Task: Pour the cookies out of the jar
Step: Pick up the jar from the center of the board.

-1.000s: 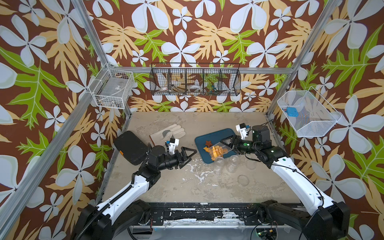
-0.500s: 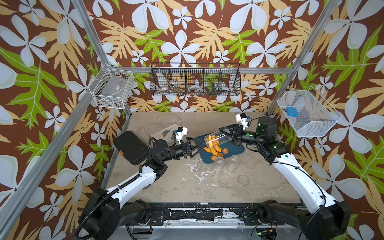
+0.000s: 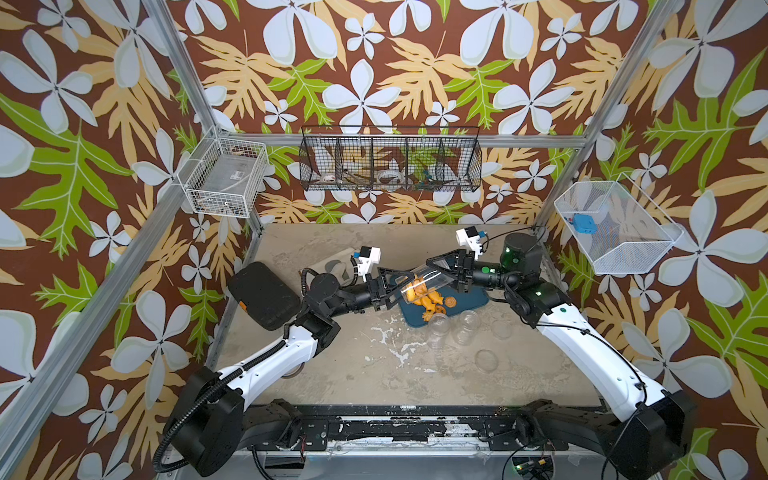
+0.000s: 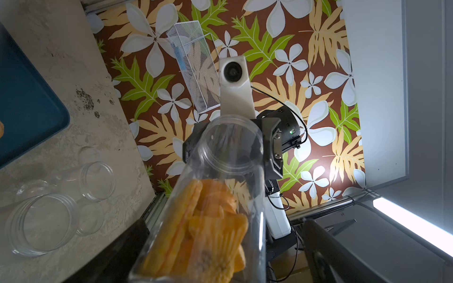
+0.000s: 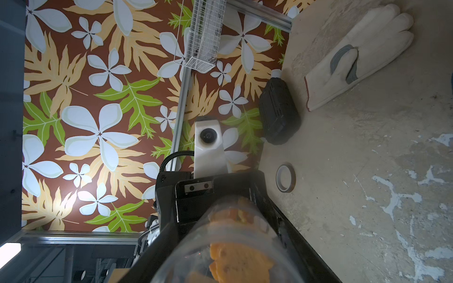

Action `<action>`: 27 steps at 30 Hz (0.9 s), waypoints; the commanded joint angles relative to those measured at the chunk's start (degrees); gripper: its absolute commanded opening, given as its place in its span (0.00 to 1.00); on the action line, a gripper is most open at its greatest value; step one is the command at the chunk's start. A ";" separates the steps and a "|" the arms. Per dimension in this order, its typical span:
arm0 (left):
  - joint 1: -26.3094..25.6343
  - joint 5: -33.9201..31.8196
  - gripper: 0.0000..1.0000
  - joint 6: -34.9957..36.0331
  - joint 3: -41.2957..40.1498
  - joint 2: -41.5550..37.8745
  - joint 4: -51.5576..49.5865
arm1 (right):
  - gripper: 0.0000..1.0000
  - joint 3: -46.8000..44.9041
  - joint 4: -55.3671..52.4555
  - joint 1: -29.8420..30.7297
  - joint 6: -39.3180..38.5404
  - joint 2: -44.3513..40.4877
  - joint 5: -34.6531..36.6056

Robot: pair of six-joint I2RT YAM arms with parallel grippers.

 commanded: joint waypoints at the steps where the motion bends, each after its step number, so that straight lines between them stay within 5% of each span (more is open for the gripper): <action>1: -0.83 -0.45 0.97 -1.60 0.47 0.56 4.96 | 0.63 -0.45 2.70 0.24 -0.14 -0.26 -0.61; 27: -2.29 -3.27 0.73 -7.37 -4.17 1.22 16.47 | 0.66 -2.63 3.39 0.80 0.43 -1.11 0.62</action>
